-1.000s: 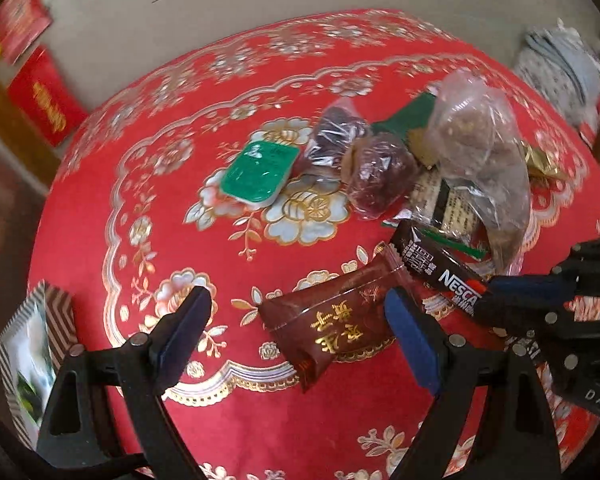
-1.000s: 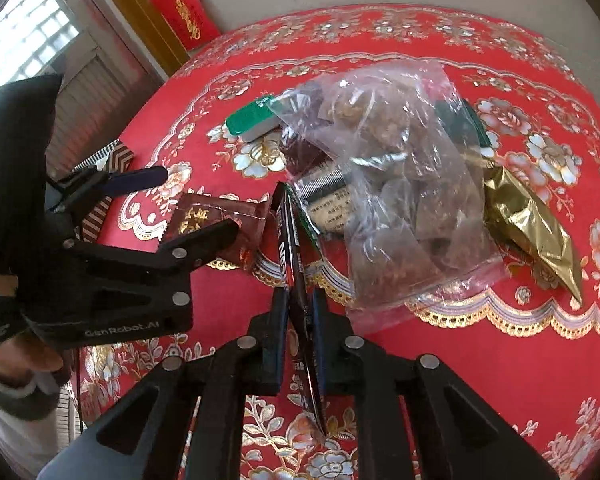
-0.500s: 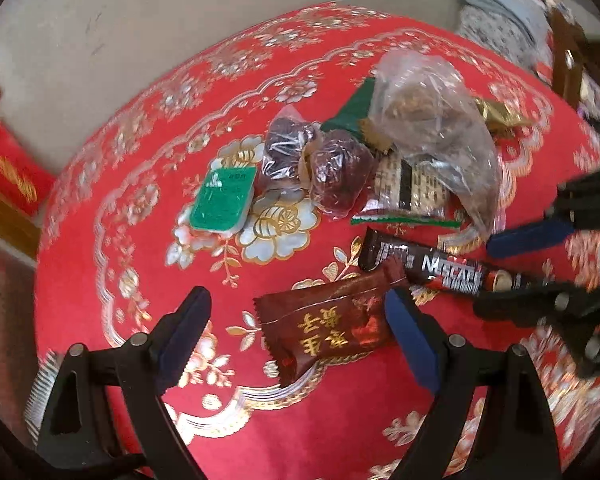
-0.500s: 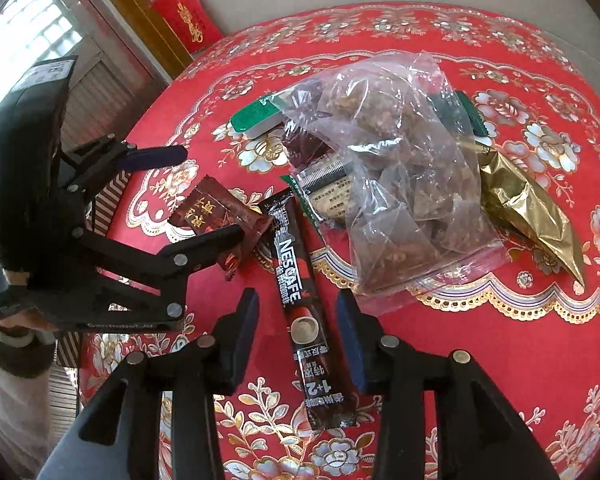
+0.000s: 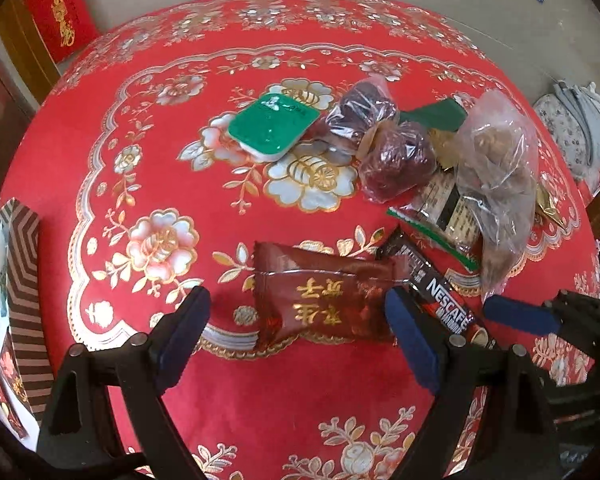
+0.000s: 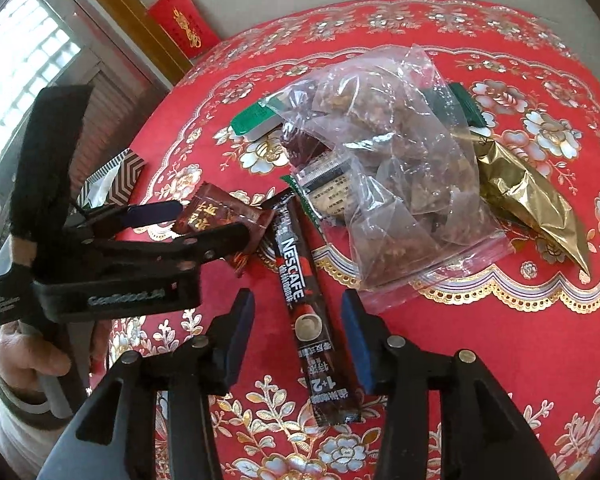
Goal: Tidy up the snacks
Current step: 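Grasp the brown candy pack with the left gripper while the right grasps the Nescafe stick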
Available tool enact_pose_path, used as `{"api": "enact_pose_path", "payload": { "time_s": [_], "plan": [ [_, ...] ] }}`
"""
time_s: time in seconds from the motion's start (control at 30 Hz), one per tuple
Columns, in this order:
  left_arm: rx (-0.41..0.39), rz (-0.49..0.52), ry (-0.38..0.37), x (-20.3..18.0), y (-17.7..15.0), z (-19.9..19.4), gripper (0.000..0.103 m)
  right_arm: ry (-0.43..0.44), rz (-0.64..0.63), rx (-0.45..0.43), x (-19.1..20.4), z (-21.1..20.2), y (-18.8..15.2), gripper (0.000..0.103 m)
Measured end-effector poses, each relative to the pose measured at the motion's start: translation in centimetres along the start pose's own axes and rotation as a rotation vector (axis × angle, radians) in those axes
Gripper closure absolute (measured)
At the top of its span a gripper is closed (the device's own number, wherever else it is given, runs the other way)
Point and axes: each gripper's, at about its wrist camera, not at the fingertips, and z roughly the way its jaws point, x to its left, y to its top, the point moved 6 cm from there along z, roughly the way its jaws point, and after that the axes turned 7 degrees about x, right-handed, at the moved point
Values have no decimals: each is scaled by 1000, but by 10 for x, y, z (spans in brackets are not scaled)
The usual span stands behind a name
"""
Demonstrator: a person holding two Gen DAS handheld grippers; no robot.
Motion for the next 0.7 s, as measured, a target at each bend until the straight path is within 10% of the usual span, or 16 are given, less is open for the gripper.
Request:
{"api": "enact_pose_path", "payload": {
  "time_s": [0.6, 0.7],
  "plan": [
    [-22, 90, 38, -15, 1, 9, 11, -132, -86, -11, 16, 6, -6, 49],
    [-35, 87, 29, -11, 1, 9, 12, -202, -119, -25, 16, 9, -6, 83]
  ]
}}
